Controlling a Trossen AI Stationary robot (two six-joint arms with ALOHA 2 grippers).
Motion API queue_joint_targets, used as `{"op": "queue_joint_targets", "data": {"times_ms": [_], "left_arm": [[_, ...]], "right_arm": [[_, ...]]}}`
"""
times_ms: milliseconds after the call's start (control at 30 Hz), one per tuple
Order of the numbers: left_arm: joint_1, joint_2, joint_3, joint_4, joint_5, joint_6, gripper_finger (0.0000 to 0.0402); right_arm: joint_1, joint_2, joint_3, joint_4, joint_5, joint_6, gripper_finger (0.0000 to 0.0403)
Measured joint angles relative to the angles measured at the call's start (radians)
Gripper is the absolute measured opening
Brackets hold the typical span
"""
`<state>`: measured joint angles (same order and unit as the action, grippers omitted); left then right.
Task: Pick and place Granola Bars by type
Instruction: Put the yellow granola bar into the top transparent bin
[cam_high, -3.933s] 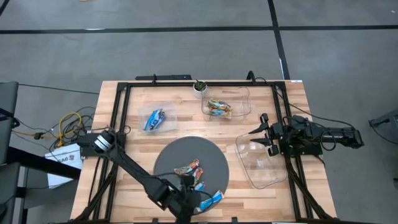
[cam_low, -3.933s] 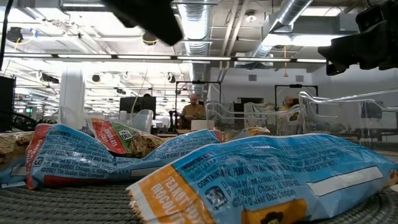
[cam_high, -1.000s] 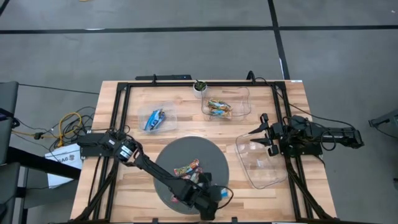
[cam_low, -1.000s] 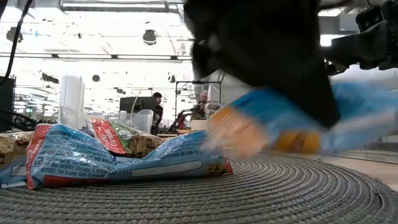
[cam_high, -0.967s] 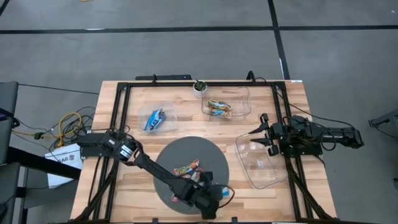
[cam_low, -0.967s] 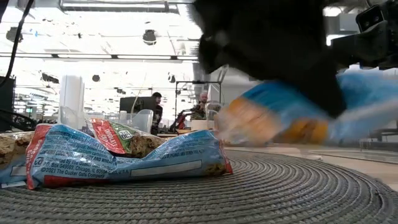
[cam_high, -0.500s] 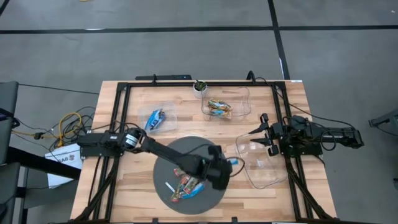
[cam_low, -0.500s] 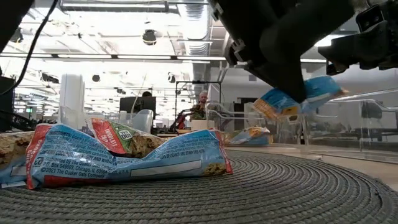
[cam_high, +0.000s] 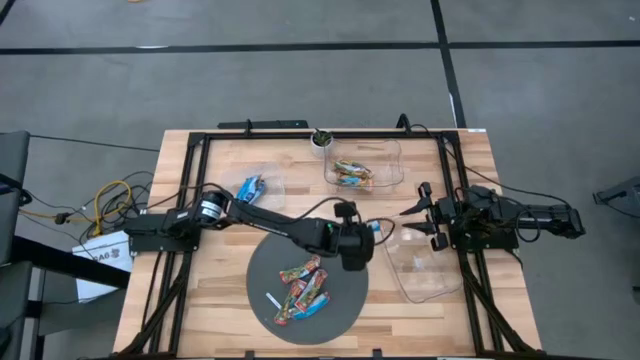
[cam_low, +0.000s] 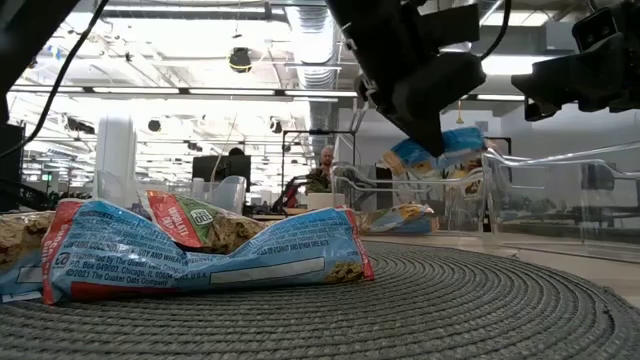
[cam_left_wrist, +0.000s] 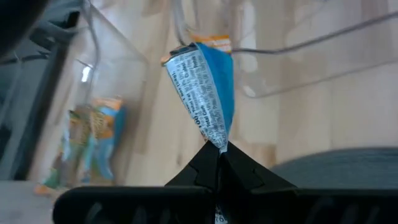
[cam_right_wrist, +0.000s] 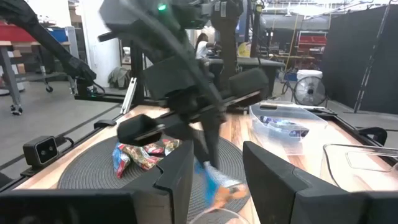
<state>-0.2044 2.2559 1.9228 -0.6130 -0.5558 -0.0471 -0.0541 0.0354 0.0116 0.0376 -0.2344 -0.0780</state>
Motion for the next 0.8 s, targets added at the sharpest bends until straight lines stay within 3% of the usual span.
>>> {"op": "queue_joint_targets", "data": {"times_ms": [200,600,800], "left_arm": [[0.042,-0.034,-0.025,0.065,0.000,0.091,0.0000],[0.186,-0.147,-0.139,0.098,-0.061,0.120,0.0000],[0.281,-0.148,-0.139,0.177,-0.057,0.331,0.0000]], "right_arm": [[0.000,0.000,0.000,0.000,0.000,0.000,0.0133],[0.000,0.000,0.000,0.000,0.000,0.000,0.0134],[0.000,0.000,0.000,0.000,0.000,0.000,0.0133]]}}
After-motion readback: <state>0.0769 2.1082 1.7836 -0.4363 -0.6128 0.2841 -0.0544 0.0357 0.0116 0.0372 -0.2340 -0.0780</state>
